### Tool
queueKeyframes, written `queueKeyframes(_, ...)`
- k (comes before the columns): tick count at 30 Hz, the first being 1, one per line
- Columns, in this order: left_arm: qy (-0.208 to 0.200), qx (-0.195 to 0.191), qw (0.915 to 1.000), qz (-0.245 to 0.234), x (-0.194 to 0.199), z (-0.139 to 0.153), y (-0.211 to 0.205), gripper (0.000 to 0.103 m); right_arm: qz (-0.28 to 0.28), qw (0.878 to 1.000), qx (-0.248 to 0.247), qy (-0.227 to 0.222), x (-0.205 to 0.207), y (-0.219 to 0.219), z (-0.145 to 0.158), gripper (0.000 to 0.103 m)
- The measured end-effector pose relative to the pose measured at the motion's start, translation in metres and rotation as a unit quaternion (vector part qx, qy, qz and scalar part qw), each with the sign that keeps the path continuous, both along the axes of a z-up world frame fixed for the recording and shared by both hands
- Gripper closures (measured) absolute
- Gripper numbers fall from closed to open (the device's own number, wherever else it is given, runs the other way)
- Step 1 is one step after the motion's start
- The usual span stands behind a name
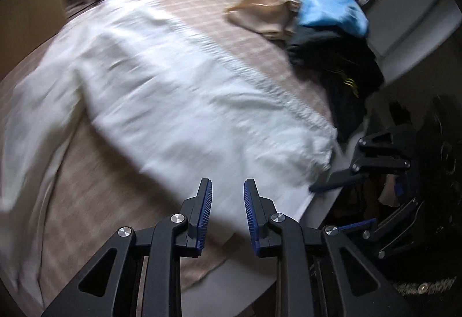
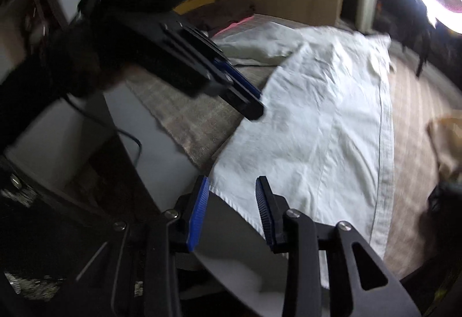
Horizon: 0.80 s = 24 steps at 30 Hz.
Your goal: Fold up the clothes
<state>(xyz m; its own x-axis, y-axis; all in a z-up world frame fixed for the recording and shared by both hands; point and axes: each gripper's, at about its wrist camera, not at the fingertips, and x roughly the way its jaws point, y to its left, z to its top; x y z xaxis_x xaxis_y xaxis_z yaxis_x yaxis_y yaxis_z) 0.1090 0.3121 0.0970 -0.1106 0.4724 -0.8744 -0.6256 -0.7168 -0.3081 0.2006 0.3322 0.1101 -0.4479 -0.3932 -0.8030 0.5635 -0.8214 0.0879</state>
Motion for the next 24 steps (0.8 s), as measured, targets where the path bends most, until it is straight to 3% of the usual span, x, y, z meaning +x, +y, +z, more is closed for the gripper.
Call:
queueKeyframes(4,-0.02,0.012,0.998,0.058,0.014,-0.015,-0.048,0.081,0.047,0.995,0.083,0.021,0.009,-0.04,-0.028,0.058)
queueKeyframes(7,-0.037,0.026,0.9951,0.088,0.021,-0.024,-0.069,0.081,0.071,0.98,0.175,0.057,0.016,-0.061,-0.054,0.059)
queueKeyframes(8,-0.04,0.029,0.9947,0.09,0.023,-0.027,-0.069,0.081,0.069,0.978,0.187,0.065,0.014,-0.06,-0.056,0.06)
queueKeyframes(9,-0.043,0.032,0.9943,0.092,0.026,-0.029,-0.069,0.081,0.066,0.976,0.195,0.072,0.013,-0.058,-0.057,0.073)
queueKeyframes(11,-0.049,0.038,0.9934,0.096,0.031,-0.034,-0.069,0.081,0.042,0.987,0.146,0.05,0.001,-0.039,-0.04,0.092)
queueKeyframes(15,-0.038,0.031,0.9967,0.065,0.044,-0.04,-0.041,0.08,-0.024,0.998,0.048,0.025,-0.022,0.005,0.001,0.093)
queueKeyframes(18,-0.031,0.022,0.9979,0.053,0.048,-0.044,-0.021,0.074,-0.065,0.998,-0.013,0.017,-0.036,0.039,0.028,0.093)
queueKeyframes(20,-0.035,0.043,0.9974,0.047,0.048,-0.042,-0.013,0.071,-0.071,0.996,-0.049,0.006,-0.038,0.055,0.041,0.093)
queueKeyframes(24,-0.045,0.08,0.9947,0.046,0.043,-0.037,-0.005,0.066,-0.052,0.997,-0.056,-0.008,-0.042,0.055,0.038,0.093)
